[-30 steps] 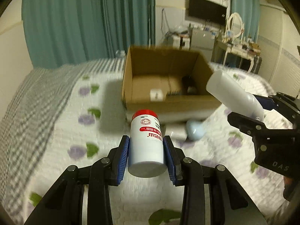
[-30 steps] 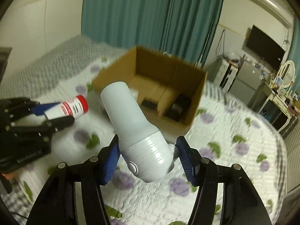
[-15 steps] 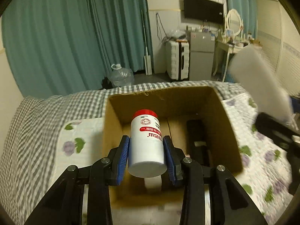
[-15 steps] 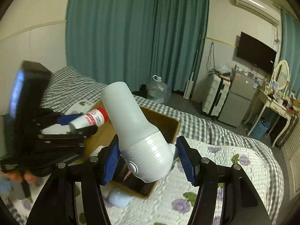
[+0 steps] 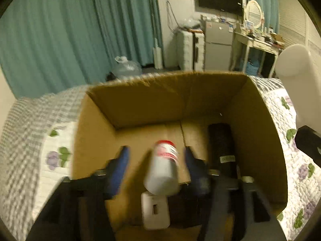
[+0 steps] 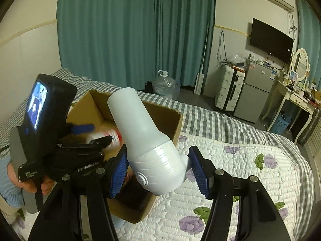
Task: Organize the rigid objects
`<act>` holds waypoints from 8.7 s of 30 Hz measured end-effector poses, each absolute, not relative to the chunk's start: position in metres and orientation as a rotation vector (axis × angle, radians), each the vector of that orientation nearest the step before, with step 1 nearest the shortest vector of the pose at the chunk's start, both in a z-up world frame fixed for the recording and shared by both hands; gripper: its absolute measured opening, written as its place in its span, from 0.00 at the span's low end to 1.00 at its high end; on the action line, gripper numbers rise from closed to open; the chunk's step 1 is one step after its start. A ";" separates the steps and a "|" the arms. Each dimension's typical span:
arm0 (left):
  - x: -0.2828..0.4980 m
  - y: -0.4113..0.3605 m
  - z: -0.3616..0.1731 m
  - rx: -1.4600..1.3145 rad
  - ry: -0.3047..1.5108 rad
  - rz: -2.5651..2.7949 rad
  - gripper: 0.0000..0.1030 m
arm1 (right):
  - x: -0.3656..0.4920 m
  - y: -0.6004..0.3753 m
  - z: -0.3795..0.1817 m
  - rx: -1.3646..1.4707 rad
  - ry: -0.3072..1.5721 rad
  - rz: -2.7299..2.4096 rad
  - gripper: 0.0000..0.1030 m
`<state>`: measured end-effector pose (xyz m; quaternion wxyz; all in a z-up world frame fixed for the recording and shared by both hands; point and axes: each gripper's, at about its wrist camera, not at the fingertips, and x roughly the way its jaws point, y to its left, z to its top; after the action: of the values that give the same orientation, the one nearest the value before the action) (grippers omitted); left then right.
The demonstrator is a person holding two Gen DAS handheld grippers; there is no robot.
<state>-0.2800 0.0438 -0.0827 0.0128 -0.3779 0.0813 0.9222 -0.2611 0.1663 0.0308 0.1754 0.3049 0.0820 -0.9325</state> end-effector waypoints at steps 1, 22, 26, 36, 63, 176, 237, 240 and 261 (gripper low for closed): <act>-0.274 0.044 -0.079 -1.157 0.264 2.887 0.63 | -0.260 0.166 0.034 0.863 0.232 -2.645 0.57; -0.205 -0.012 -0.037 -1.024 0.218 2.975 0.68 | -0.300 0.108 -0.004 1.019 0.359 -2.603 0.64; -0.190 -0.010 -0.029 -1.008 0.209 2.971 0.68 | -0.282 0.123 0.017 0.951 0.343 -2.658 0.80; -0.128 -0.005 -0.005 -0.950 0.201 2.986 0.68 | -0.183 0.155 0.069 0.822 0.280 -2.760 0.88; -0.130 -0.026 -0.151 -1.377 0.103 2.865 0.68 | -0.193 0.122 -0.103 1.229 0.207 -2.549 0.89; -0.248 -0.005 -0.001 -0.964 0.183 2.981 0.69 | -0.303 0.127 0.008 0.961 0.192 -2.551 0.55; -0.053 -0.011 0.010 -0.475 0.130 3.133 0.78 | -0.082 0.158 0.025 0.531 -0.029 -3.026 1.00; -0.057 -0.012 0.005 -0.490 0.118 3.124 0.78 | -0.088 0.157 0.017 0.543 -0.026 -3.032 1.00; -0.054 -0.016 0.000 -0.505 0.101 3.117 0.78 | -0.085 0.149 0.011 0.513 0.033 -3.024 1.00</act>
<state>-0.0537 -0.0162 -0.0001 -0.0089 -0.1597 0.0321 0.9866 -0.0848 0.1489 0.0114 0.0372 0.1672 0.0108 -0.9852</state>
